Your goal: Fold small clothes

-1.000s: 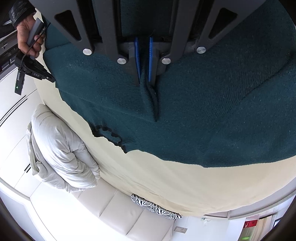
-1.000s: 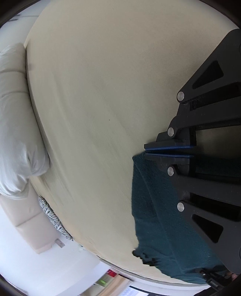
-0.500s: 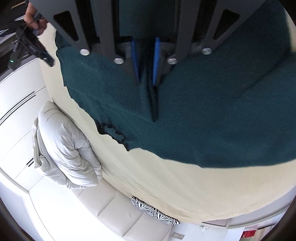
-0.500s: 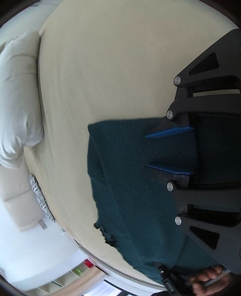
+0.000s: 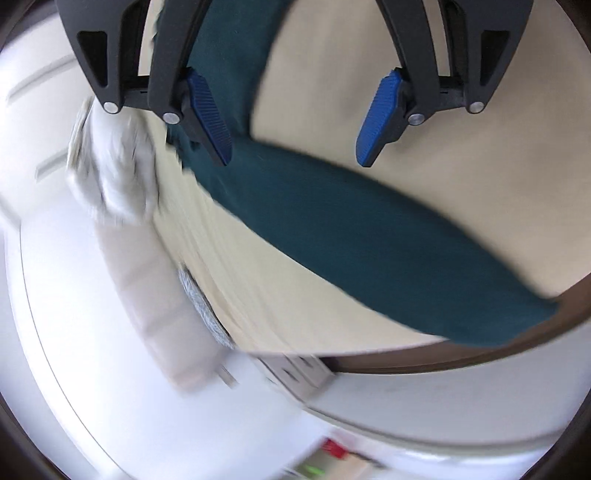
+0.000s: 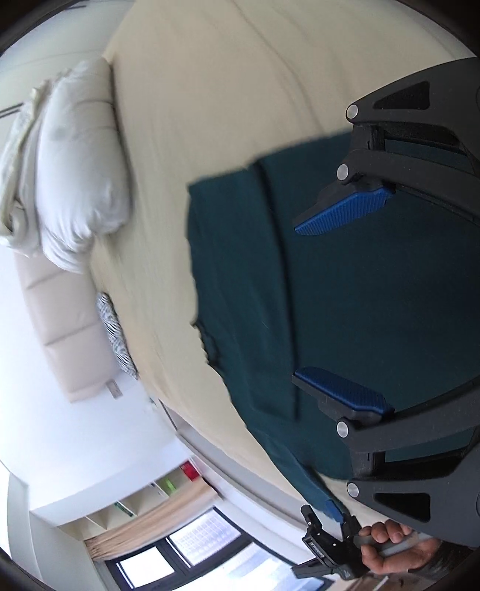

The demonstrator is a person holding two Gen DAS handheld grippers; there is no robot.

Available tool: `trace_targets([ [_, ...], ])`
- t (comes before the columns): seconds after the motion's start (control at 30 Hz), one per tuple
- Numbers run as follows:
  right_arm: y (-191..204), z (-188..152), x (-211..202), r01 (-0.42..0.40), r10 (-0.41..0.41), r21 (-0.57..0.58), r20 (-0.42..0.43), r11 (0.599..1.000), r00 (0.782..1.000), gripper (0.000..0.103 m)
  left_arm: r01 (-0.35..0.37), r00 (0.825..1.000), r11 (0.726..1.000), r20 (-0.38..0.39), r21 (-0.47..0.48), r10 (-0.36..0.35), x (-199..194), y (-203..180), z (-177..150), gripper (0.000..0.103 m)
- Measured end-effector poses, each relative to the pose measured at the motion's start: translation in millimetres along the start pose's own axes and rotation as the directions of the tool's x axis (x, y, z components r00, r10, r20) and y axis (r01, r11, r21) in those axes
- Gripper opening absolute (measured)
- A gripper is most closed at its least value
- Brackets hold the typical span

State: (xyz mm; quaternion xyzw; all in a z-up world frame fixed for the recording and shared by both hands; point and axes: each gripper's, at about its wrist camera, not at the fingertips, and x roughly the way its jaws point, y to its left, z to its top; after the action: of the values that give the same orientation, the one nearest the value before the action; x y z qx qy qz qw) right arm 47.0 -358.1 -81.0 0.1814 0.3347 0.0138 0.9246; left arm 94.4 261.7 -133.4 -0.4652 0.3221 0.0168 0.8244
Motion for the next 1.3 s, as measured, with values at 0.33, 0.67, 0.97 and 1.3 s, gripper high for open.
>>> trace_targets([
  [0.33,55.4,-37.0,5.8,-0.082,0.083,0.026,-0.074,0.996,0.994,0.073,0.121,0.988,0.920,0.136,-0.374,-0.075,-20.6,91.2,34.3,0.083],
  [0.67,55.5,-37.8,-7.4,-0.071,0.072,0.027,-0.064,0.997,0.995,0.073,0.203,0.961,0.762,0.276,-0.614,-0.034,-12.7,147.0,74.1,0.057],
  [0.97,23.3,-47.3,-5.0,-0.083,0.090,0.104,-0.063,0.991,0.994,0.073,-0.072,0.984,0.993,0.159,-0.094,0.086,8.5,-5.3,90.9,0.010],
  [1.3,-39.1,-61.4,-17.8,-0.057,0.064,0.238,-0.020,0.970,0.998,0.073,-0.186,0.982,0.527,0.177,0.829,0.068,70.6,-261.7,-98.6,0.010],
])
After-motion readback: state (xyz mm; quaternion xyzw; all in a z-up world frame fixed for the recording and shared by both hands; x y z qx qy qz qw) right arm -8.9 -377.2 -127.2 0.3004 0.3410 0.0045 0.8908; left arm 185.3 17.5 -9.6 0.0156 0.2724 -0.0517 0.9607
